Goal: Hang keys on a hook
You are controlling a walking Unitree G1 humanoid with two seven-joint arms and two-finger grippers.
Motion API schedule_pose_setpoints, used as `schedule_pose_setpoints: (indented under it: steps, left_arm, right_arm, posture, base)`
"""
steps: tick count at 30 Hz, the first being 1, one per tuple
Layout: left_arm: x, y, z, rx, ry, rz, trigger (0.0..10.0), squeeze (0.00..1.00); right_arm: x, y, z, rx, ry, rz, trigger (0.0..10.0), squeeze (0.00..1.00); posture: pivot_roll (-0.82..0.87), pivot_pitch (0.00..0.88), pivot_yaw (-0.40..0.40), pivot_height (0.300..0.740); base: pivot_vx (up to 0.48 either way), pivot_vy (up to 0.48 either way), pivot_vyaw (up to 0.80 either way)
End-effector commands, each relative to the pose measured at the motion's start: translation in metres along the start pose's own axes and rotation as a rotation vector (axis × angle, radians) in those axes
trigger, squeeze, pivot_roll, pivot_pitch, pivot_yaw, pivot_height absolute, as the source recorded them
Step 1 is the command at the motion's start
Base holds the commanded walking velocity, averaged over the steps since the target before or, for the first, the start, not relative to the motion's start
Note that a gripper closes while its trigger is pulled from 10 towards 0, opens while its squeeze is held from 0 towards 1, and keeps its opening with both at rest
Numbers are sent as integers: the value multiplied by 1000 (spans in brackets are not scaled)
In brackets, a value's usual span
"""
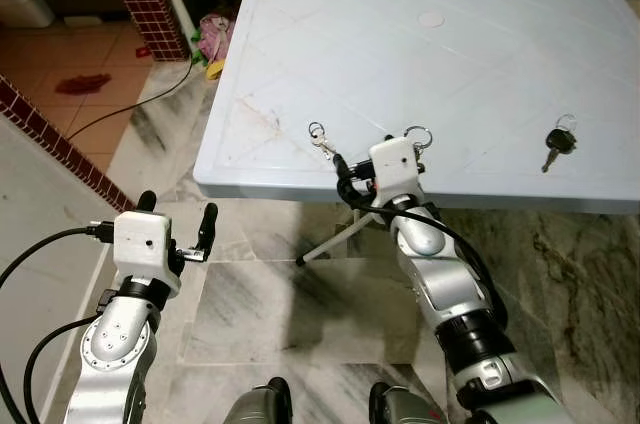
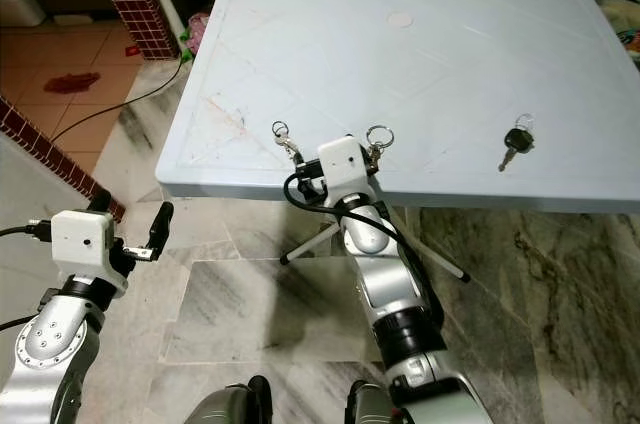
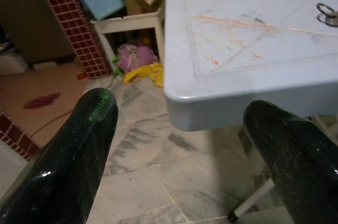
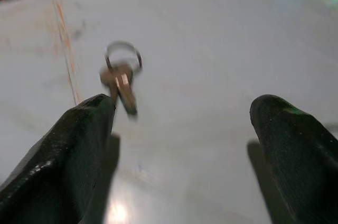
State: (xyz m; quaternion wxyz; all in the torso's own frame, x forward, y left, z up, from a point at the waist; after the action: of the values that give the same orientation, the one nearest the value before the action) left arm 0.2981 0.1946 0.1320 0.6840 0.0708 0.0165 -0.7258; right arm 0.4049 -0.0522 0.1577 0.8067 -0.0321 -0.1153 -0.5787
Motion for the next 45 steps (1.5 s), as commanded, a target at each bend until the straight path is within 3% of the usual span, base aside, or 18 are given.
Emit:
schedule_pose_setpoints:
  steps: [1, 7, 11, 12, 14, 15, 33, 45]
  left_arm:
    - [-5, -5, -3, -20, 4, 23, 10000, 0]
    - [-4, -5, -3, -30, -6, 31, 10000, 0]
    - [1, -2, -3, -33, -14, 13, 10000, 0]
    - [2, -1, -3, -35, -16, 8, 10000, 0]
    - [4, -1, -2, -36, -17, 3, 10000, 0]
    - [4, 0, -3, -38, -19, -1, 10000, 0]
    - [6, 0, -2, -47, -18, -15, 10000, 0]
    - [7, 1, -3, -48, -25, -7, 10000, 0]
  right_arm:
    - [-6, 3, 7, 30, -2, 6, 10000, 0]
    - [-23, 4, 2, 43, 39, 70, 10000, 0]
    - [-24, 8, 3, 36, 36, 58, 9961, 0]
    - [-23, 10, 3, 32, 42, 47, 2510, 0]
    - [-22, 12, 4, 32, 48, 46, 2510, 0]
    - [-22, 14, 5, 30, 43, 46, 0, 0]
    - [-16, 33, 12, -17, 118, 39, 0, 0]
    - [-29, 29, -4, -78, 201, 79, 0, 0]
  posture:
    - [141, 258, 66, 740]
    - [131, 259, 64, 740]
    - [126, 260, 69, 740]
    - [125, 260, 72, 740]
    - [125, 260, 72, 740]
    - [125, 258, 79, 740]
    - [149, 258, 81, 740]
    - [143, 257, 71, 740]
  base:
    - [0, 0, 0]
    - [0, 0, 0]
    - [0, 0, 0]
    - [0, 0, 0]
    - [0, 0, 0]
    - [0, 0, 0]
    - [0, 0, 0]
    - [0, 0, 0]
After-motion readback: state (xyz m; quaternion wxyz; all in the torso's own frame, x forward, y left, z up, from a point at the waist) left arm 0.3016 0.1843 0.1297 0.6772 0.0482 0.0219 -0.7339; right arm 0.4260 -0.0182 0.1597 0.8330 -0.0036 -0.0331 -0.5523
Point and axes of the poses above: a point about 5 cm out from each wrist's last joint towards the gripper, its own y axis pointing out of the wrist towards the gripper, its own z axis along the axis of the wrist's last joint, x = y × z, the point moved 5 cm from there along y, pointing out of the wrist towards the gripper, and after that the axes turned 1 degree about -y, right-handed, at the moved point
